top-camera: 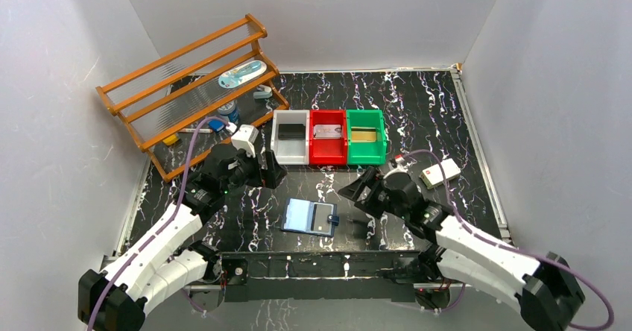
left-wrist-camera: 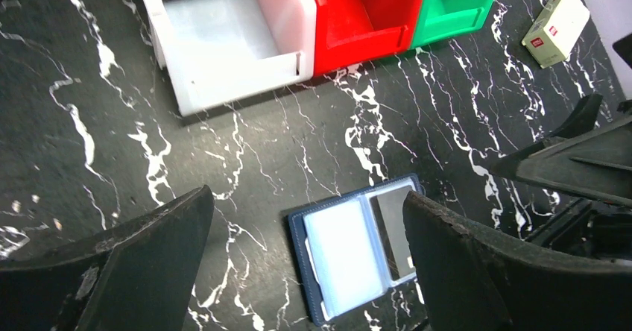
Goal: Take the credit cards out of the card holder
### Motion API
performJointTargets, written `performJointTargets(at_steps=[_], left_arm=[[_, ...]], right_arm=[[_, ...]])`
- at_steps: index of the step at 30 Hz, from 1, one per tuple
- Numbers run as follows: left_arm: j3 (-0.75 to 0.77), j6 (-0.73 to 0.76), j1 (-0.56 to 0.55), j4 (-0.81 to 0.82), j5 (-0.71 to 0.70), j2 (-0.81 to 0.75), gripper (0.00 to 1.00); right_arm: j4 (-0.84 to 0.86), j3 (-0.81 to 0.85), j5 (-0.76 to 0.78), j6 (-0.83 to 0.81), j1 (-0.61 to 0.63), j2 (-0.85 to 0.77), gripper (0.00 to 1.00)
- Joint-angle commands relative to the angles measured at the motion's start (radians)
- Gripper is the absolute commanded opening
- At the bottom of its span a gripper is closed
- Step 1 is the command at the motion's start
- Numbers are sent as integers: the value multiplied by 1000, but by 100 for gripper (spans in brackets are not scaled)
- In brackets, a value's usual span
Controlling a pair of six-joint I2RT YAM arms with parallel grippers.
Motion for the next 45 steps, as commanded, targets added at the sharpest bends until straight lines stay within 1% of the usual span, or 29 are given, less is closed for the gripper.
performJointTargets(at_steps=[1,4,7,9,11,17,24,28,33,37,40,43,45], left_arm=[[-26,-122,4,26,43,-33,98],[-33,-172,4,27,17,-37,98],[-25,-189,4,-5,-12,-36,98],[-21,-189,4,-29,-34,-46,98],[-22,-188,4,-41,-51,-62,98],[-50,-183,4,-36,-68,-117,98],[-55,-196,4,-21,-63,-129,98],[-62,-201,4,-21,-59,-128,98],[-67,-192,4,-7,-20,-123,98],[-66,-203,4,-1,-21,-105,98],[-65,-207,4,13,14,-90,98],[-65,-216,5,38,74,-60,90],[-50,-219,4,47,162,-15,84]], right_arm=[[-32,219,-79,-111,8,177,86],[-117,347,-45,-163,55,308,83],[-183,448,52,-189,139,411,80],[-223,496,137,-184,202,458,80],[-269,527,172,-151,240,504,79],[-280,555,169,-114,304,606,75],[-329,621,162,-119,351,714,73],[-332,652,148,-134,360,761,72],[-404,683,187,-113,364,796,72],[-466,677,221,-77,364,805,72],[-468,652,226,-56,363,786,72],[-448,622,230,-43,362,760,72],[-427,605,227,-42,359,748,71]])
